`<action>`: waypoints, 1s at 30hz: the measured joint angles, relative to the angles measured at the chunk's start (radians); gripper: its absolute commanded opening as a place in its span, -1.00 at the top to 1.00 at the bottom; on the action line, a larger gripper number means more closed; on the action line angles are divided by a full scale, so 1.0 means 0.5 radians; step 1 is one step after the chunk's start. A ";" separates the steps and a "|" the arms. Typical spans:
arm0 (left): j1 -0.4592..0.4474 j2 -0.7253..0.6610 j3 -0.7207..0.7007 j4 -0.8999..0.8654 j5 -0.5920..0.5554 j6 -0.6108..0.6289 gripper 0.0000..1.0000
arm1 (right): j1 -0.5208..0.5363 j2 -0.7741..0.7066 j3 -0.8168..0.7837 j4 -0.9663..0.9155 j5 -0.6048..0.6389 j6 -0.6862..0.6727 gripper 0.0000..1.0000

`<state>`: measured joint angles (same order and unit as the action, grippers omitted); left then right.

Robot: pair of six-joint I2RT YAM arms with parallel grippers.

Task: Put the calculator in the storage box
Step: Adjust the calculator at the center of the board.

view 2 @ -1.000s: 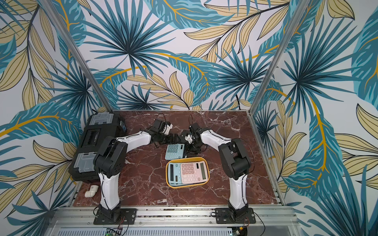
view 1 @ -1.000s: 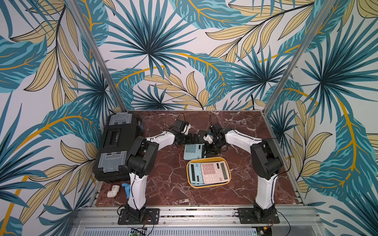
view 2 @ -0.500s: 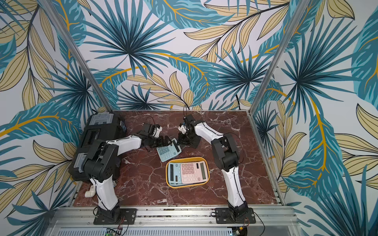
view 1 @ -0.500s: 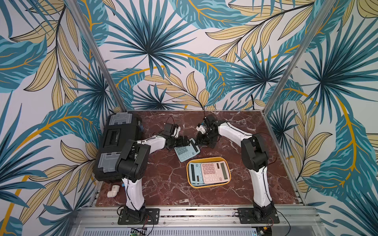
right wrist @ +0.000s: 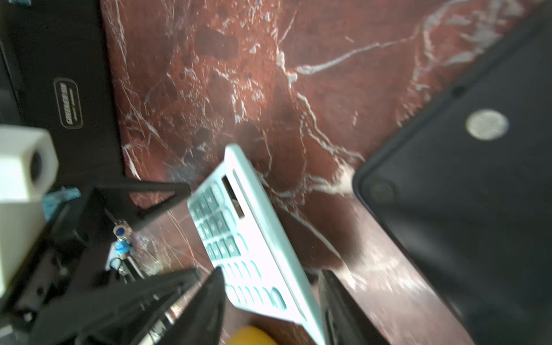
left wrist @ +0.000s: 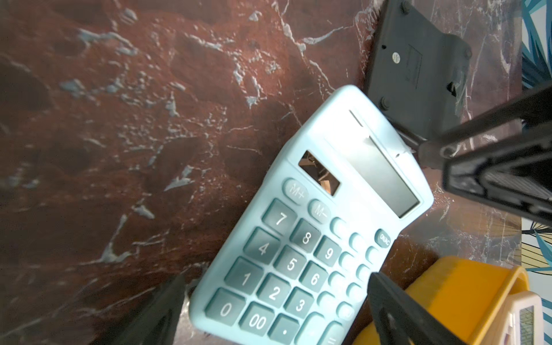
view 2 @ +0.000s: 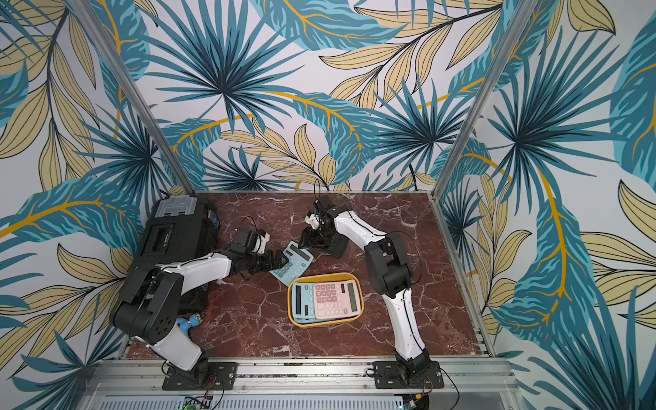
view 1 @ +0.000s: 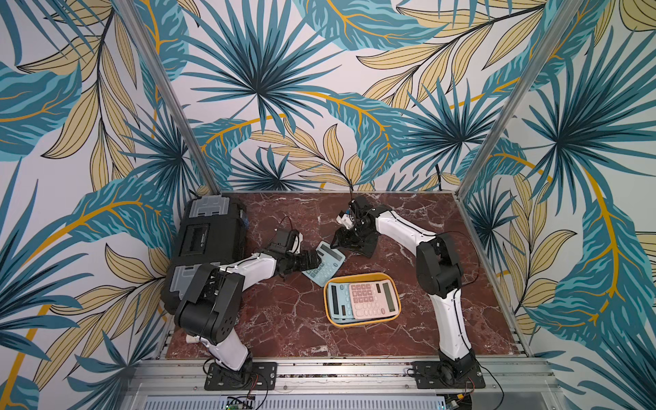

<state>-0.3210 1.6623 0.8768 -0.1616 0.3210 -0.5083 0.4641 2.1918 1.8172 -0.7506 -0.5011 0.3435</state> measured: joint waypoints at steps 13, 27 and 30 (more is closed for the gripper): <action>0.024 0.046 0.094 -0.064 -0.020 0.049 -1.00 | -0.060 -0.311 -0.498 -0.008 0.057 -0.058 0.05; 0.058 0.158 0.202 -0.069 0.046 0.072 -1.00 | 0.033 0.111 -0.157 -0.014 -0.081 -0.041 0.14; 0.084 0.075 0.113 -0.056 0.057 0.062 -1.00 | 0.043 0.203 0.027 -0.013 -0.118 -0.015 0.14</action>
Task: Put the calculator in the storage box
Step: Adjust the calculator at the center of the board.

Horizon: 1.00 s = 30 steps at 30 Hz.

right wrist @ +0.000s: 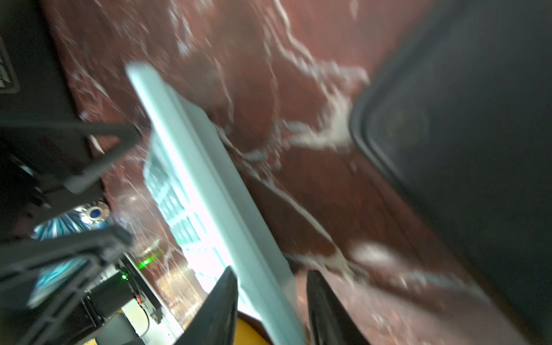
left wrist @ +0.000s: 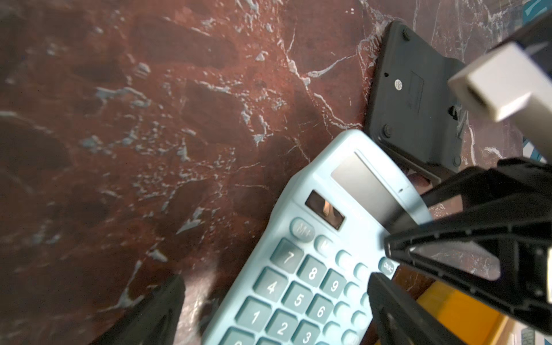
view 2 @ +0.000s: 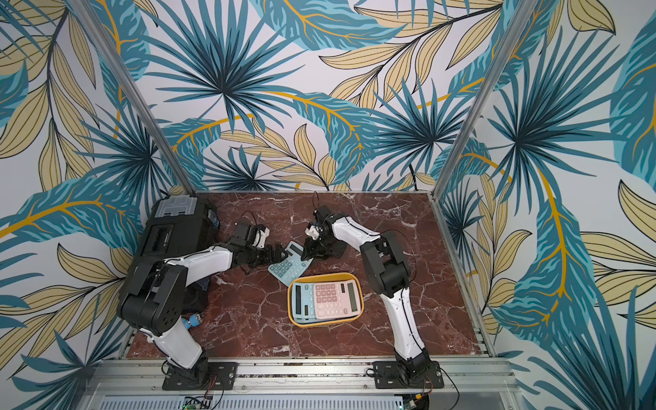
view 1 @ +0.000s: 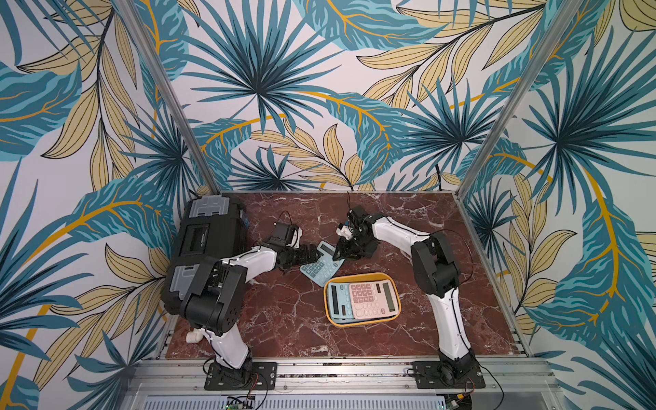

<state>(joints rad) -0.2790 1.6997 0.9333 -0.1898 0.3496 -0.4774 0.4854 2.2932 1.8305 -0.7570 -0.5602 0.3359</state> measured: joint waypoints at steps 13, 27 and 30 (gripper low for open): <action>0.011 -0.336 -0.522 0.310 0.151 -0.170 -1.00 | 0.100 0.476 0.733 0.031 -0.183 0.202 0.11; 0.035 -0.762 -0.438 -0.353 -0.247 -0.131 -1.00 | 0.158 0.471 0.751 0.050 -0.188 0.263 -0.03; 0.043 -0.682 -0.247 -0.481 -0.304 -0.013 -1.00 | 0.127 0.344 0.611 0.052 -0.140 0.256 -0.05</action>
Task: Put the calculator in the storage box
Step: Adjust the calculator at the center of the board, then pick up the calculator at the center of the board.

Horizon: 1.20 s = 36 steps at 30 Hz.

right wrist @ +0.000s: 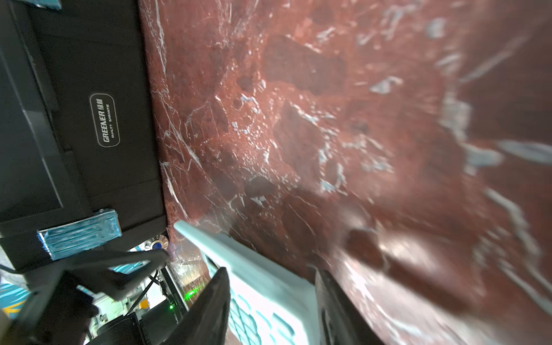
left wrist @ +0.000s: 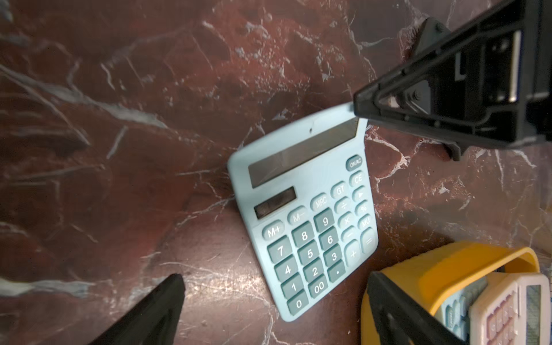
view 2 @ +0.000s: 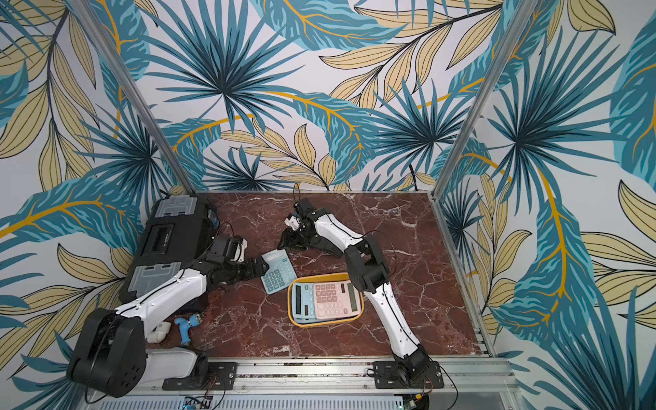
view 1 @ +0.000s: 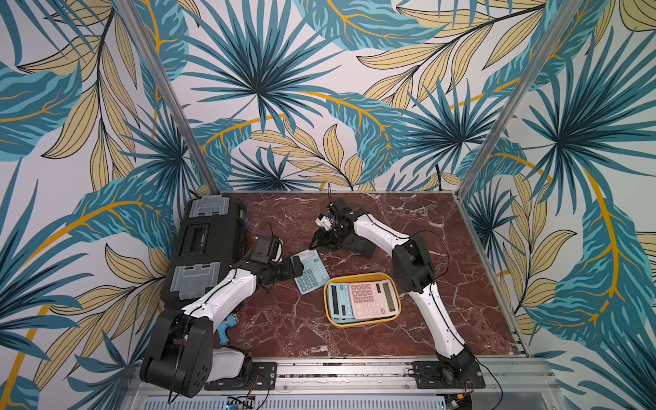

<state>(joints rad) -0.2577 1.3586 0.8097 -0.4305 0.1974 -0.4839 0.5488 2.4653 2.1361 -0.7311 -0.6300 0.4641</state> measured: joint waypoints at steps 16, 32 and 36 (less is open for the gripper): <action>0.024 1.040 1.007 -0.303 0.146 0.658 -0.80 | -0.208 -0.689 -0.720 0.055 0.123 -0.114 -0.07; 0.198 1.055 0.906 -0.295 0.427 0.716 0.14 | -0.219 -0.731 -0.881 0.122 0.121 -0.129 -0.07; 0.258 1.039 0.830 -0.222 0.534 0.681 0.51 | -0.220 -0.731 -0.925 0.135 0.121 -0.128 -0.07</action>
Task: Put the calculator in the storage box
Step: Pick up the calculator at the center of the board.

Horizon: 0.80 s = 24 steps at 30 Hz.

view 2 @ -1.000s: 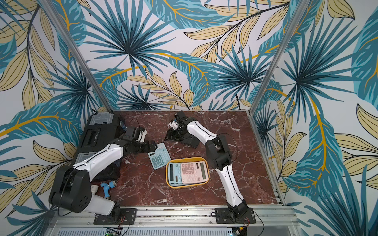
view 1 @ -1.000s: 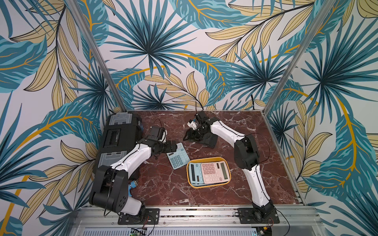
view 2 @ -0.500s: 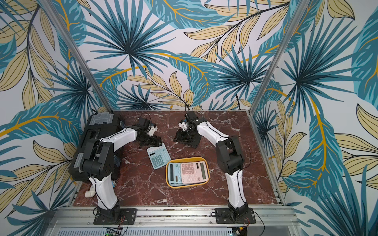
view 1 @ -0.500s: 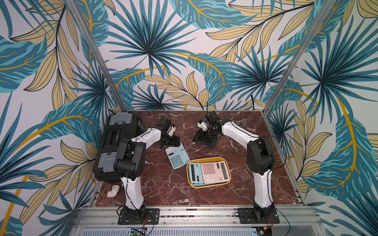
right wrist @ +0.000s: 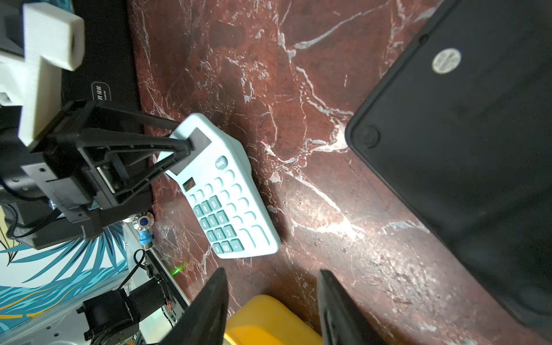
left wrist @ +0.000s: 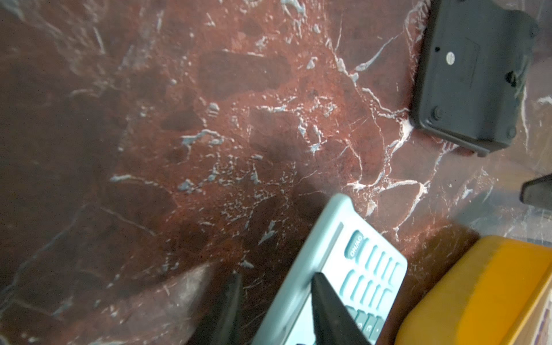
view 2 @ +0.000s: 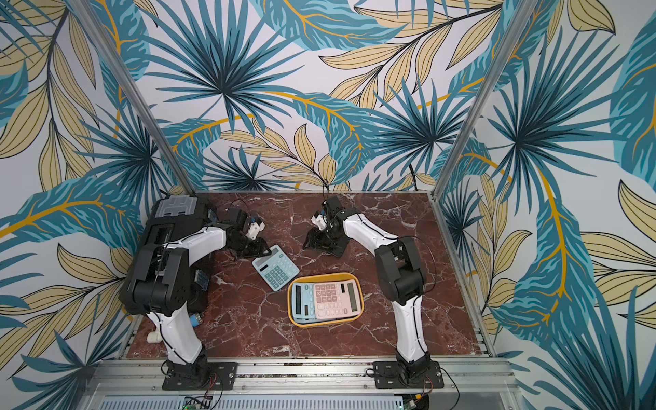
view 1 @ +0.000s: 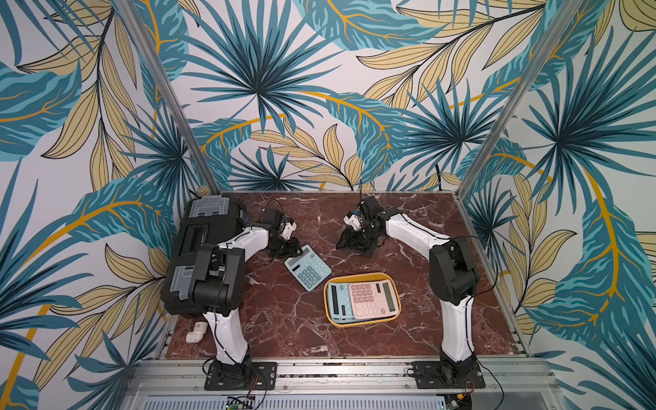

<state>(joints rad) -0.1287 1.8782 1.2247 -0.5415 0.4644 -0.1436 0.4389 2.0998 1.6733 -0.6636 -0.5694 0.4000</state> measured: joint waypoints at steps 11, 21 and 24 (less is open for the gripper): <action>0.105 -0.112 -0.155 0.134 0.249 -0.085 0.94 | 0.000 -0.037 -0.043 0.025 0.000 0.000 -0.11; 0.135 -0.346 -0.195 0.180 0.246 -0.237 1.00 | 0.000 -0.174 -0.121 0.063 0.003 0.032 -0.99; 0.136 -0.408 -0.215 0.214 0.246 -0.326 1.00 | -0.004 -0.244 -0.158 0.089 0.005 0.047 -0.99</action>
<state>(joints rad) -0.0608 1.6741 1.1172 -0.4347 0.5877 -0.3065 0.4370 1.9778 1.5944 -0.6193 -0.5671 0.4236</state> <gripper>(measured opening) 0.129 0.994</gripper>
